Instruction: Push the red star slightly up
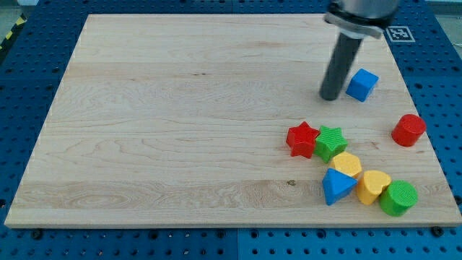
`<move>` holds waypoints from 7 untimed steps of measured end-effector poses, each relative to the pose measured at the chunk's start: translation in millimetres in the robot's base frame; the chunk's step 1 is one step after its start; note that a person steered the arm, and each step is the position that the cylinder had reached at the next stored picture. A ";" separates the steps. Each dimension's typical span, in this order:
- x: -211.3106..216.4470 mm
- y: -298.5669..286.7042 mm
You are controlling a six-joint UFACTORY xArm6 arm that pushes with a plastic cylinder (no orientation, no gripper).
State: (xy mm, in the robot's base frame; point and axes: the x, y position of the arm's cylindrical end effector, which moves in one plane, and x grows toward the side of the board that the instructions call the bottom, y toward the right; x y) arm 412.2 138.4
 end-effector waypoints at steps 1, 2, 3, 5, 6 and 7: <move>0.0 -62.2; 21.7 -109.2; 55.6 -137.2; 110.1 -114.1; 123.9 -93.5; 124.8 -71.4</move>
State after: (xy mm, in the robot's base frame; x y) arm 537.0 67.0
